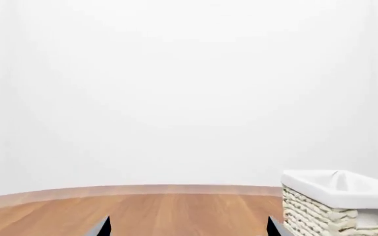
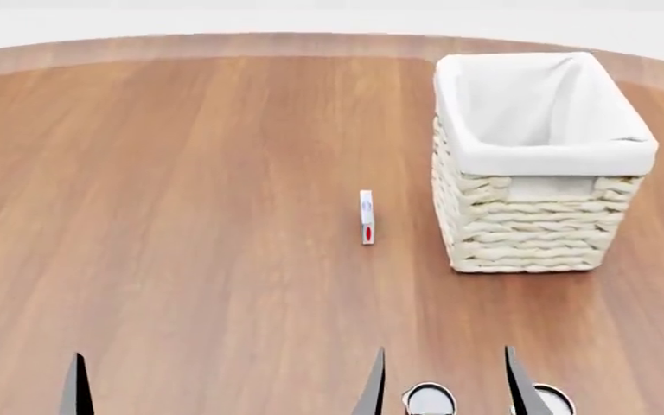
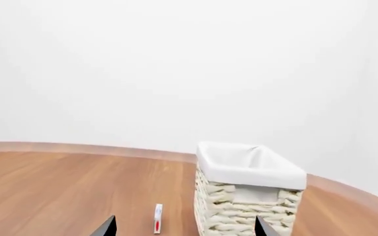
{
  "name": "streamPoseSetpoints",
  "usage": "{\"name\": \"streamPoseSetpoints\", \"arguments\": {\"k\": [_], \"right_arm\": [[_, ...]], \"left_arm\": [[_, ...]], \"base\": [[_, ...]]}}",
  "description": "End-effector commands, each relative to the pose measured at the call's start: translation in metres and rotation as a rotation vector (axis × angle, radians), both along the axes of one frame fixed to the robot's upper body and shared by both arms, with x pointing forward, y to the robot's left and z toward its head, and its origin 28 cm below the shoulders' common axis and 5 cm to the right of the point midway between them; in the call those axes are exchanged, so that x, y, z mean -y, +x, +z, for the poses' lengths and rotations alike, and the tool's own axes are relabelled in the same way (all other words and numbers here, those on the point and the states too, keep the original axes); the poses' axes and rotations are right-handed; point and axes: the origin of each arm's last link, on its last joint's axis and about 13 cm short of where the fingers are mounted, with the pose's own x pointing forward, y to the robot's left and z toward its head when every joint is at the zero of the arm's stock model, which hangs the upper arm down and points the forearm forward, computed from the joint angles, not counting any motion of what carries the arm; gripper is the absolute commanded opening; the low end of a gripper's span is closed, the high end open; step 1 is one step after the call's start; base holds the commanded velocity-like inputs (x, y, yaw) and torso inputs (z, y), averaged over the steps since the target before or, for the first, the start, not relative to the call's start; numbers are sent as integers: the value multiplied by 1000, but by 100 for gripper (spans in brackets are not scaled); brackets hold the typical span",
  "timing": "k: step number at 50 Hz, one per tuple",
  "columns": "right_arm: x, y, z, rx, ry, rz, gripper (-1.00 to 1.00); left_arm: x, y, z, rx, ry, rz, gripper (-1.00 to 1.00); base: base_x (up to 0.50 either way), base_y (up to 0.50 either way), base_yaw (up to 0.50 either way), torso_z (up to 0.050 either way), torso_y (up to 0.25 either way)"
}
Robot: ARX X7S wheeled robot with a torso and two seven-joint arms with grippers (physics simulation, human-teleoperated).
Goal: Pick up the ketchup, and put it in the basket.
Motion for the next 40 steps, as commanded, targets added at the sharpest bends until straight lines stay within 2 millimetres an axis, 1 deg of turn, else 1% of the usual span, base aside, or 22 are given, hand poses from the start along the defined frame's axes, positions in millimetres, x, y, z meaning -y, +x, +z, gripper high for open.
{"name": "streamPoseSetpoints", "arguments": {"k": [1,31,32,34,40], "right_arm": [[-1,0,-1,-3,-3,3,100],[-5,1,-4,-2,-11,38,100],[-5,0,-3,33,-1,62,100],[-6,1,-5,-1,-20,53,100],[-6,1,-7,-12,-26,53,100]], "left_arm": [[0,0,-1,1,4,-1,100],[1,0,-3,0,17,5,100],[1,0,-3,-1,17,5,100],[0,1,-4,-3,18,8,100],[1,0,-3,-1,19,6,100]], "base": [[500,0,0,0,0],[500,0,0,0,1],[66,0,0,0,0],[0,0,0,0,6],[0,0,0,0,0]]}}
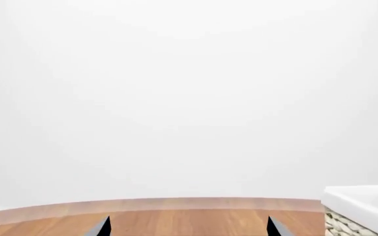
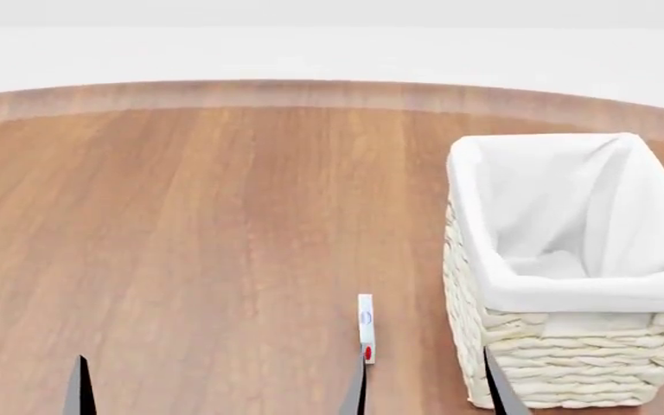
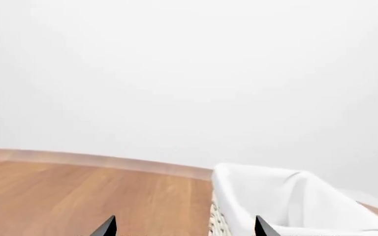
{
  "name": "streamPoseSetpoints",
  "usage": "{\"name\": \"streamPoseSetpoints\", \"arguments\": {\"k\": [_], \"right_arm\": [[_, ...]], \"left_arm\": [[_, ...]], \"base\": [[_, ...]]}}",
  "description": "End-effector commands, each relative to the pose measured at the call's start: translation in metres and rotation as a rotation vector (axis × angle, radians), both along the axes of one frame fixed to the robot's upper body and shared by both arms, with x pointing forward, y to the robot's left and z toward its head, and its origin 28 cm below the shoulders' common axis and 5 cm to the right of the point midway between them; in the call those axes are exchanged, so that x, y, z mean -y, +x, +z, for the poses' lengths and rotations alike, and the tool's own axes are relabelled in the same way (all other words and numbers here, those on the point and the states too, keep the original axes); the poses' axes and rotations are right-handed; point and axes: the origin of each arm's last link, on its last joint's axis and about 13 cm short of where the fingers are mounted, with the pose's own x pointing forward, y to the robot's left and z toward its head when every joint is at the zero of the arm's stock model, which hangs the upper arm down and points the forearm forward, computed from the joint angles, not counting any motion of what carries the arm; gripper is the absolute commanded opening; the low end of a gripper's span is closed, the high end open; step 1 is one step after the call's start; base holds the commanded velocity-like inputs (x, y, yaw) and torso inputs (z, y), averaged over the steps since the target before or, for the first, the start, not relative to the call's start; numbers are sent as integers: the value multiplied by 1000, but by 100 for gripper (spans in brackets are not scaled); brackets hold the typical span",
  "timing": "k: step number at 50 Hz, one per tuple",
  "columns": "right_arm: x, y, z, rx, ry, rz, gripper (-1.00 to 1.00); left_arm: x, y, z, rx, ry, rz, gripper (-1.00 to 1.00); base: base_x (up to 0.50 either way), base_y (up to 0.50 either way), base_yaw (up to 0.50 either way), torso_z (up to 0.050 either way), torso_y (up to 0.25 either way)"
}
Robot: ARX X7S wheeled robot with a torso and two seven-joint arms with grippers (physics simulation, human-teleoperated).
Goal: Pick up the ketchup, and put it in the basket.
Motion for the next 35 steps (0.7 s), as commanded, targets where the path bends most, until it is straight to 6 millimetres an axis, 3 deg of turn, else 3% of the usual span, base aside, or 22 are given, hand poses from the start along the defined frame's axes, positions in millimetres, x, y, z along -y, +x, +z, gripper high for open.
{"name": "streamPoseSetpoints", "arguments": {"k": [1,9,35], "right_arm": [[-2,0,-2,-8,-9,22,100],[0,0,-2,-4,-6,16,100],[0,-2,-2,27,17,4,100]], "left_arm": [[0,0,-1,-2,3,0,100],[0,1,-2,-3,4,1,100],[0,1,-3,-1,12,4,100]], "base": [[0,0,0,0,0],[0,0,62,0,0],[0,0,467,0,0]]}}
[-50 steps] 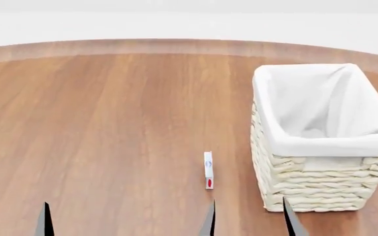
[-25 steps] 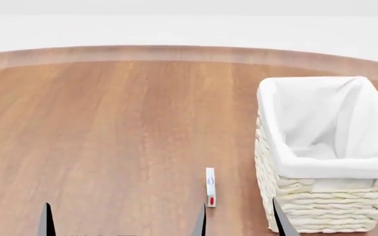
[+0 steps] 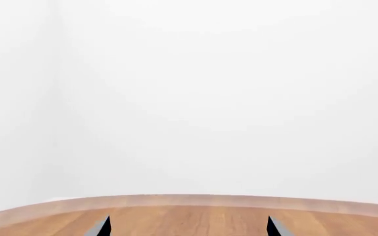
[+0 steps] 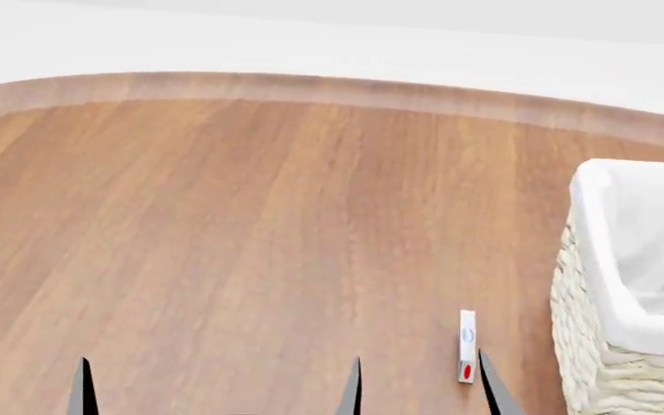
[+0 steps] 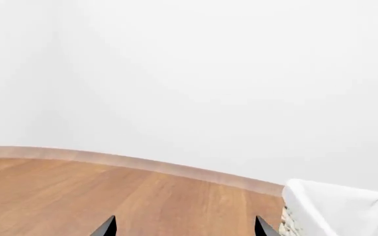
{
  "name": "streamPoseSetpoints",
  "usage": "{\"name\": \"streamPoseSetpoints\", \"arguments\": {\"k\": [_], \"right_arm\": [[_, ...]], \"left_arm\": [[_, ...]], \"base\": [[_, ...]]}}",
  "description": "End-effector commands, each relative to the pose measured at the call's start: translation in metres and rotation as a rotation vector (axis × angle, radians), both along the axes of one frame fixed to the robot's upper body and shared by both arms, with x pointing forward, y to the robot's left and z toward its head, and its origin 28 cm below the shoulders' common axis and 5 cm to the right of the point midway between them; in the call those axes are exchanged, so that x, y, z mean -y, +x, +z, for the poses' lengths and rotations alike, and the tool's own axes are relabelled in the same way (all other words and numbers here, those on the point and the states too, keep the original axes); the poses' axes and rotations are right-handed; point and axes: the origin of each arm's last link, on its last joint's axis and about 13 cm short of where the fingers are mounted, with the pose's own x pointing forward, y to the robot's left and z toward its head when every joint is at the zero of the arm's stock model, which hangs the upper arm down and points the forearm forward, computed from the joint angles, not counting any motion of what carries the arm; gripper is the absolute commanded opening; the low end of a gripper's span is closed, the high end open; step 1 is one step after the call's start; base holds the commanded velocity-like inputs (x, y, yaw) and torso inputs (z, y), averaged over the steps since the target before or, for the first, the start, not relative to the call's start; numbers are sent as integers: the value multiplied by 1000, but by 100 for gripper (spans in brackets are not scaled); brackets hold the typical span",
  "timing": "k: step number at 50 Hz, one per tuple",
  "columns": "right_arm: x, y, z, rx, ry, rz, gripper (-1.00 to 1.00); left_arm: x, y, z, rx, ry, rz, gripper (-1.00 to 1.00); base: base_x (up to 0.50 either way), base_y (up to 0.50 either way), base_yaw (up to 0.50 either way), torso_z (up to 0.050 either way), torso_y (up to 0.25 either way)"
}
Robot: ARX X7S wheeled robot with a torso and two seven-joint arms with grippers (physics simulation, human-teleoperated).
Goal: Pick up the ketchup, and put it in the basket.
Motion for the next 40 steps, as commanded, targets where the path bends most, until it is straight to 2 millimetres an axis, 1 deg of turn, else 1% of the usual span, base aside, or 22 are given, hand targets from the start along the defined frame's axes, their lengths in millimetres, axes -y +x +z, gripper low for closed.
{"name": "streamPoseSetpoints", "arguments": {"k": [1,12,14,17,20,23,25,28,29,31,34,36,40], "right_arm": [[0,0,0,15,7,-21,100],[0,0,-2,8,-9,-30,100],[-1,0,-2,5,-10,-23,100],[-1,-1,-3,4,-12,-9,100],[-1,0,-4,3,-10,-3,100],[-2,0,-5,-1,-7,2,100],[-2,0,-5,-4,-8,3,100],[-3,0,-8,-8,-7,7,100],[-3,0,-8,-8,-7,7,100],[-3,1,-10,-14,-4,9,100],[-3,2,-11,-19,-5,11,100],[-3,2,-12,-21,-5,8,100],[-3,3,-13,-27,-4,8,100]], "left_arm": [[0,0,-1,0,2,1,100],[-2,-3,1,-15,-19,-13,100],[-5,-2,3,-11,-18,-12,100],[-16,0,8,0,-28,-1,100],[-24,-5,6,-5,-26,7,100],[-27,-19,0,-18,4,5,100],[-29,-24,-2,-23,25,5,100],[-37,-37,-4,-52,25,13,100],[-37,-37,-4,-52,25,13,100],[-40,-44,-5,-70,33,20,100],[-44,-55,-9,-122,-5,21,100],[-45,-61,-11,-131,11,28,100],[-48,-81,-15,-173,10,51,100]], "base": [[0,0,0,0,0],[0,0,0,0,0],[0,0,0,0,0],[0,0,0,0,0],[0,0,0,0,0],[0,0,0,0,0],[0,0,0,0,0],[0,0,0,0,0],[0,0,0,0,0],[0,0,0,0,0],[0,0,0,0,0],[0,0,0,0,0],[0,0,0,0,0]]}}
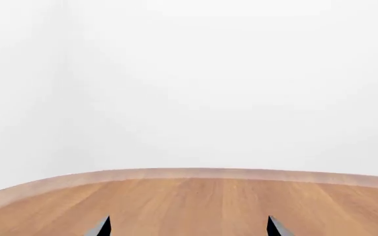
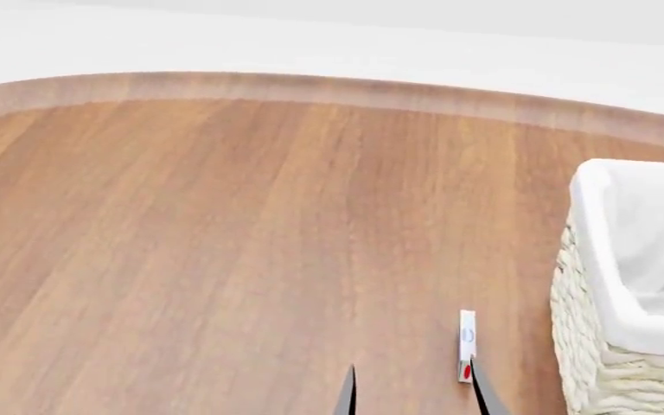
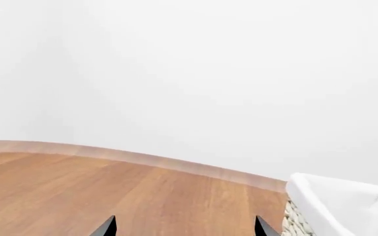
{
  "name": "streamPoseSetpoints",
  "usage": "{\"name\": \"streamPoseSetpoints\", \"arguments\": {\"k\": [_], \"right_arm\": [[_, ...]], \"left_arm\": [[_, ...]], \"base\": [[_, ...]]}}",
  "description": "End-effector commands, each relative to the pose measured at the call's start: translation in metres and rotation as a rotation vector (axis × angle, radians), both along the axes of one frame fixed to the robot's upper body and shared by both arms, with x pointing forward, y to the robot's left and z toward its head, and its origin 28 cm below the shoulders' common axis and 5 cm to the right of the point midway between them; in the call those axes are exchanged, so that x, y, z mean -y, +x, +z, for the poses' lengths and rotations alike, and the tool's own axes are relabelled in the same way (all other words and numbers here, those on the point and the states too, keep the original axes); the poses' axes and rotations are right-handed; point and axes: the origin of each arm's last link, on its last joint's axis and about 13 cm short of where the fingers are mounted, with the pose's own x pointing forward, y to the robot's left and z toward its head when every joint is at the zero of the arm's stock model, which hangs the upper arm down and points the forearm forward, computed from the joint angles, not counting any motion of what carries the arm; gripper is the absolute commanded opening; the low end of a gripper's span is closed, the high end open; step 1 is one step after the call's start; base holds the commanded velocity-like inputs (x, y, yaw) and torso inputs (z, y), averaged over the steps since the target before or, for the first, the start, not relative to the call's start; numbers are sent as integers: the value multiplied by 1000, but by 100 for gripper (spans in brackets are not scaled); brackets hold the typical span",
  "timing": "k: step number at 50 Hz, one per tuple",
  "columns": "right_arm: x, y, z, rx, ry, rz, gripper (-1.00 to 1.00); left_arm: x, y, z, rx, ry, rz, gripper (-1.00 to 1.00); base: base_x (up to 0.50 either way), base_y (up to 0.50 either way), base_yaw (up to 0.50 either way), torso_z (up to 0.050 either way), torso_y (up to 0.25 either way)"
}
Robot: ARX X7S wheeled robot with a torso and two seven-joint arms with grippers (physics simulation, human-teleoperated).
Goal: Pick up the ketchup, and put it in the basket.
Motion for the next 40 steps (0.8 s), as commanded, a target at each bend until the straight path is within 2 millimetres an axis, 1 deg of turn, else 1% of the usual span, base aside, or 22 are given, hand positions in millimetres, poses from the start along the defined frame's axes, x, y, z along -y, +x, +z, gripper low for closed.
{"name": "streamPoseSetpoints", "arguments": {"k": [1,5,6,7,9,10,12,17,20,21,28,40], "right_arm": [[-1,2,-5,-16,2,4,100],[-2,2,-6,-20,1,5,100],[-2,2,-7,-21,0,6,100],[-1,2,-7,-24,1,5,100],[-1,3,-7,-25,3,6,100],[-2,2,-8,-28,3,9,100],[-2,2,-9,-33,2,13,100],[-3,3,-10,-37,1,20,100],[-4,2,-11,-39,-1,23,100],[-4,2,-11,-39,-1,23,100],[-4,2,-12,-43,-3,25,100],[-3,3,-13,-47,1,22,100]], "left_arm": [[-12,-40,-8,-90,8,32,100],[-14,-55,-14,-131,16,57,100],[-15,-61,-19,-160,8,82,100],[-15,-64,-21,-188,-9,65,100],[-15,-70,-26,-202,17,72,100],[-16,-76,-32,-230,62,48,100],[-19,-82,-37,-252,47,70,100],[-21,-87,-45,-294,39,90,100],[-19,-94,-49,-291,88,58,100],[-21,-95,-50,-310,72,61,100],[-30,-99,-58,-359,60,113,100],[-35,-102,-64,-415,33,149,100]], "base": [[0,0,0,0,0],[0,0,0,0,0],[0,0,0,0,0],[0,0,0,0,0],[0,0,0,0,0],[0,0,0,0,0],[0,0,0,0,0],[0,0,0,0,0],[0,0,0,0,0],[0,0,0,0,0],[0,0,0,0,0],[0,0,0,0,0]]}}
